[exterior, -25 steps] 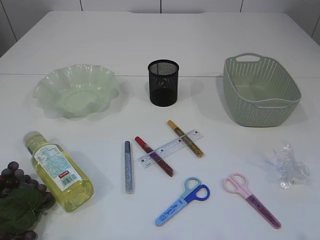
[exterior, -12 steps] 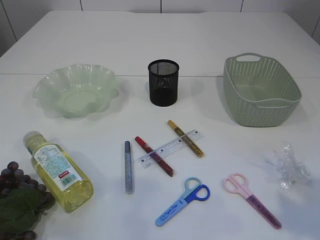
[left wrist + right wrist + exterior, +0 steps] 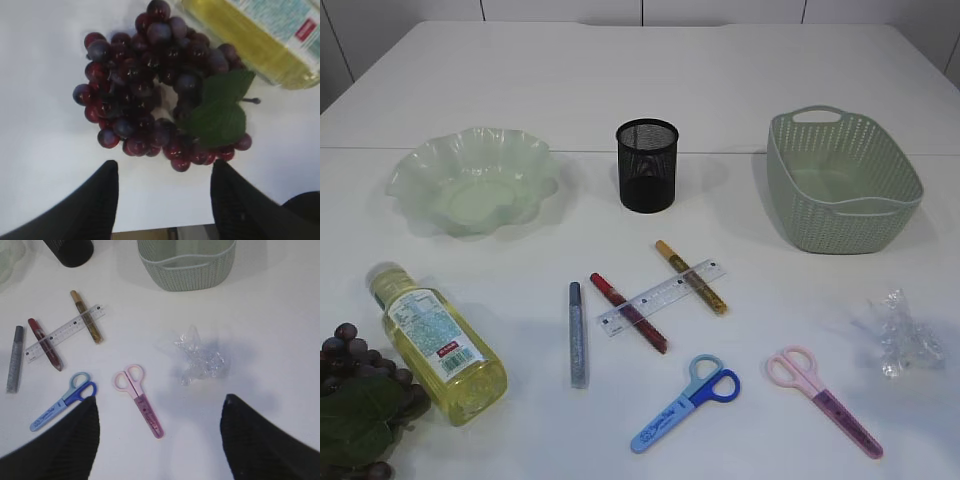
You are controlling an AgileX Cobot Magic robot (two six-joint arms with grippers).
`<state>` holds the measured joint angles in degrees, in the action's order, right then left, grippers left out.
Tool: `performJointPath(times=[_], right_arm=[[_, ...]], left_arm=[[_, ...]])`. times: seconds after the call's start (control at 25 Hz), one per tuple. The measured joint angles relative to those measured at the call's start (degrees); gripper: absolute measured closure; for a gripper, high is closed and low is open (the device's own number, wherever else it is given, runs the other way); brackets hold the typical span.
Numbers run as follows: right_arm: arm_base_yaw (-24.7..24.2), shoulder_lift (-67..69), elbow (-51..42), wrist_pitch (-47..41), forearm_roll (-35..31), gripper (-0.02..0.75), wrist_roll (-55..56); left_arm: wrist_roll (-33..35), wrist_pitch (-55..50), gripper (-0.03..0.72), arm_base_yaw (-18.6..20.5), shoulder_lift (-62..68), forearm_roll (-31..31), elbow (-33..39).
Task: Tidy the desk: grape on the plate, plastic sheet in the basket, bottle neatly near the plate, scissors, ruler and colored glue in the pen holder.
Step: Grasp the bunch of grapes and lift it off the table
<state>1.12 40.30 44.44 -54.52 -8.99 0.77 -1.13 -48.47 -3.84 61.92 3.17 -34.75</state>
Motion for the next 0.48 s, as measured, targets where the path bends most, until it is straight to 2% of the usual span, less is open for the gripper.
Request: performJointPath(times=[0.12, 0.2, 0.32, 0.48], right_arm=[[0.0, 0.0, 2.0, -1.0, 0.0, 0.154, 0.0], [0.0, 0.0, 2.2, -1.5, 0.0, 0.155, 0.0], [0.0, 0.1, 2.2, -2.0, 0.0, 0.154, -0.1], [0.0, 0.1, 2.2, -2.1, 0.0, 0.154, -0.1]], left_arm=[[0.0, 0.2, 0.246, 0.0, 6.2, -4.0, 0.0], [0.0, 1.5, 0.206, 0.0, 9.3, -6.1, 0.0], [0.0, 5.7, 0.128, 0.0, 11.1, -7.1, 0.0], [0.0, 12.1, 0.102, 0.0, 11.3, -9.1, -0.1]])
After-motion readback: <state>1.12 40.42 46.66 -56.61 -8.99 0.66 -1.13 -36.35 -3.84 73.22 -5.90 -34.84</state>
